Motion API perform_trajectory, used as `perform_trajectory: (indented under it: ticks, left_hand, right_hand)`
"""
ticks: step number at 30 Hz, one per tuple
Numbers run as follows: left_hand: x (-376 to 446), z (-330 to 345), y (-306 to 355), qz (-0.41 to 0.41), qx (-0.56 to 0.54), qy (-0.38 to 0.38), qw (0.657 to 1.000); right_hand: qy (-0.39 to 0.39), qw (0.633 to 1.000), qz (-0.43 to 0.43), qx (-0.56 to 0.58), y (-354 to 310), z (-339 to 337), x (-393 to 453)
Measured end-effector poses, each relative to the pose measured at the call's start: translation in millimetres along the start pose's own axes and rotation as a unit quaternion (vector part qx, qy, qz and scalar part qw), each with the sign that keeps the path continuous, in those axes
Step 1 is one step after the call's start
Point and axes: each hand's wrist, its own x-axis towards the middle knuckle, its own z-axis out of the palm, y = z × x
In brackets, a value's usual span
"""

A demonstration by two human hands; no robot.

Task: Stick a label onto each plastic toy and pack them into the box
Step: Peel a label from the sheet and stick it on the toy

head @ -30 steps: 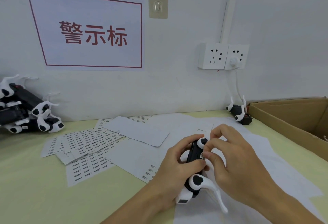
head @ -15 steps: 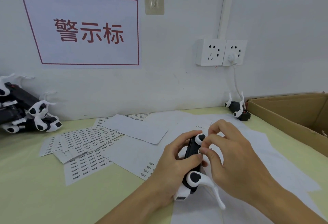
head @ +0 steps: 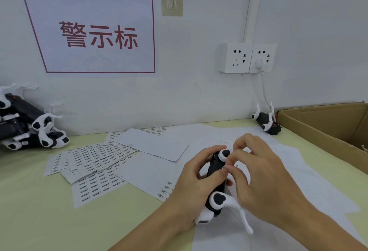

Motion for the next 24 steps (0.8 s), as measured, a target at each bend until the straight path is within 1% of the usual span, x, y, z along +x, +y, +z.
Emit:
perform_trajectory:
  ticks: [10, 18, 24]
  left_hand:
    - [1.0, -0.5, -1.5, 0.004, 0.006, 0.001, 1.0]
    - [2.7, 0.5, -3.2, 0.01, 0.011, 0.001, 1.0]
    - [2.2, 0.3, -2.4, 0.011, 0.016, -0.003, 1.0]
  right_hand:
    - [0.007, 1.0, 0.007, -0.016, -0.8, -0.2, 1.2]
    - [0.049, 0.998, -0.001, -0.043, -6.8, -1.2, 1.7]
    - [0.046, 0.998, 0.023, -0.037, -7.4, -1.4, 0.8]
